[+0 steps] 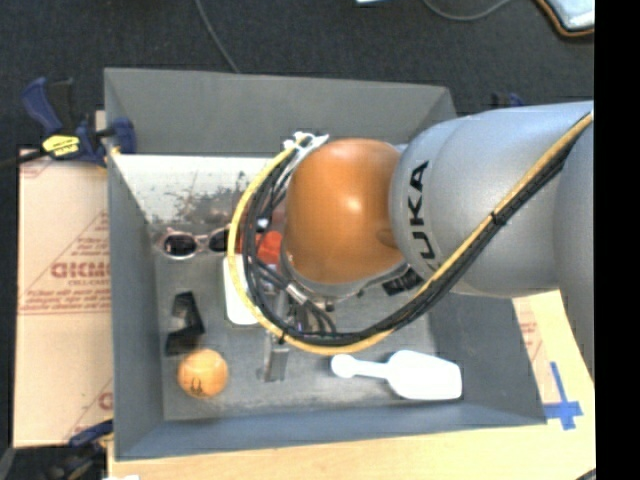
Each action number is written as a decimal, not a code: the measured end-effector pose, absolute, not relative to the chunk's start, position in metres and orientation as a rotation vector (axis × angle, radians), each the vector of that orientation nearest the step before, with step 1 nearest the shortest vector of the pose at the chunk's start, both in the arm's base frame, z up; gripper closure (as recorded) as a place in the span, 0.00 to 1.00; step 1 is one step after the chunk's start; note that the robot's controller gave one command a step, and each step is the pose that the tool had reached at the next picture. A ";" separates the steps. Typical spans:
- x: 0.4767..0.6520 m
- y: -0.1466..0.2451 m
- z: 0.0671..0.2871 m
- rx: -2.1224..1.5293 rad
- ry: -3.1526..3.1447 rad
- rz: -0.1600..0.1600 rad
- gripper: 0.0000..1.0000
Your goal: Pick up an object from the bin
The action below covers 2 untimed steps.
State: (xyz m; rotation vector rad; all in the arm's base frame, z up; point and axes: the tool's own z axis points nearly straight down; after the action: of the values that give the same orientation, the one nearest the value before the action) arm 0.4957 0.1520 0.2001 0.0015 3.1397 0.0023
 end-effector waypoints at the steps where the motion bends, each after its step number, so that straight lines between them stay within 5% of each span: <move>1: 0.481 0.199 0.072 -0.158 3.119 0.008 0.00; 2: 0.474 0.212 0.131 0.108 3.125 0.009 0.00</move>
Offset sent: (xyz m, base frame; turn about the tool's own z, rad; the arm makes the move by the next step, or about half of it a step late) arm -0.0225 0.0599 -0.0702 0.0704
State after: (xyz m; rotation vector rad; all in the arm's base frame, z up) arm 0.4744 0.2115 0.1307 0.1077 3.1254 0.0087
